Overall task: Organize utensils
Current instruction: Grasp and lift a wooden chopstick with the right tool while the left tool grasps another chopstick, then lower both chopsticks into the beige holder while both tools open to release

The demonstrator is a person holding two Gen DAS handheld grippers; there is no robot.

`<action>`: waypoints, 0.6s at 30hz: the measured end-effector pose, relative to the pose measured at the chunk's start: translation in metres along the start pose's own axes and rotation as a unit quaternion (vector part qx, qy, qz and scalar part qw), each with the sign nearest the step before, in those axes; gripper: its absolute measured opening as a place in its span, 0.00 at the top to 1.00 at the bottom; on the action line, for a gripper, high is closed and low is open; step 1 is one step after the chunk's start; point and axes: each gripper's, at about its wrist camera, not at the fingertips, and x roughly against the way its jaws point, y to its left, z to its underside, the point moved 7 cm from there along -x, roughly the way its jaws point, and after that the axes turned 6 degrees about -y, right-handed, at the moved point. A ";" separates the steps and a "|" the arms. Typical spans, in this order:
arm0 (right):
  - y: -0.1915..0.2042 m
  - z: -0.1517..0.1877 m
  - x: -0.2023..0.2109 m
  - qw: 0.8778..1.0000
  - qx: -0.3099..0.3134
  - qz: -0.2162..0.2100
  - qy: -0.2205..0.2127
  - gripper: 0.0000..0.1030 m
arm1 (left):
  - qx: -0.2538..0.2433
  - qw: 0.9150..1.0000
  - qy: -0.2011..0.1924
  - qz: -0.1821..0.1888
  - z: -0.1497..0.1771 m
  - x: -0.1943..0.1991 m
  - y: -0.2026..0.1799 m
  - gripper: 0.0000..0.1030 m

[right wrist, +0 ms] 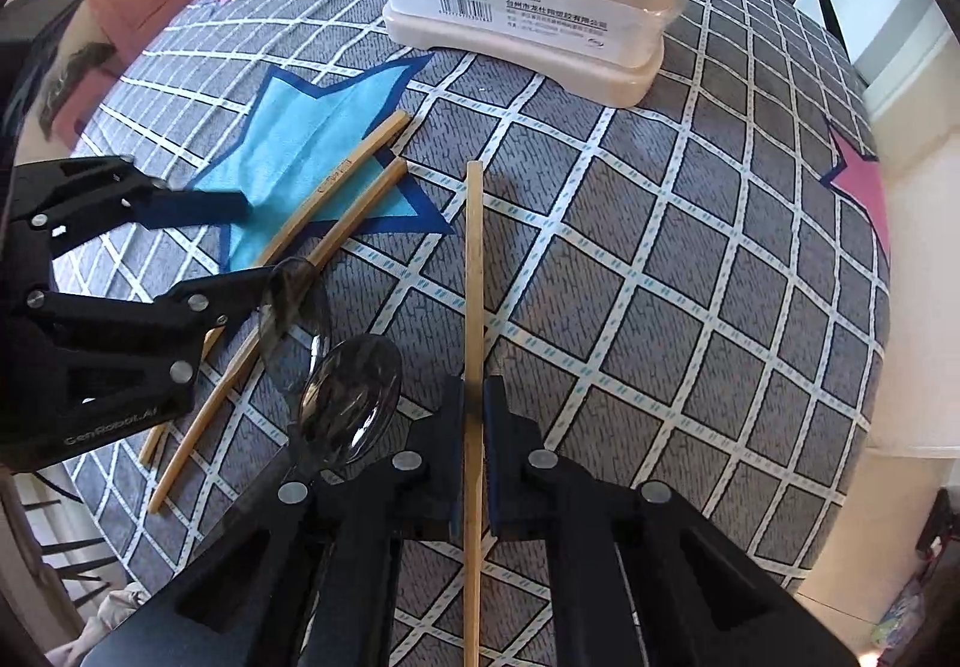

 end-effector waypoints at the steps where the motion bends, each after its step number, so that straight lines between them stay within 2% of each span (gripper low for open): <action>1: -0.003 0.002 0.003 1.000 -0.001 -0.001 -0.003 0.94 | -0.003 1.000 0.002 0.005 0.000 -0.001 -0.005 0.64; 4: -0.008 0.008 0.012 1.000 -0.004 -0.005 -0.011 0.94 | 0.010 1.000 -0.010 0.006 0.000 0.001 -0.009 0.65; 8: -0.012 0.011 0.025 0.999 -0.011 -0.017 -0.029 0.94 | 0.067 0.996 -0.053 0.013 0.005 0.011 -0.002 0.65; 12: -0.018 0.010 0.040 0.998 -0.023 -0.038 -0.055 0.94 | 0.118 0.987 -0.110 0.007 0.010 0.033 0.011 0.65; 18: -0.019 -0.003 0.071 0.990 -0.039 -0.064 -0.118 0.94 | 0.150 0.969 -0.194 -0.001 0.004 0.076 0.029 0.65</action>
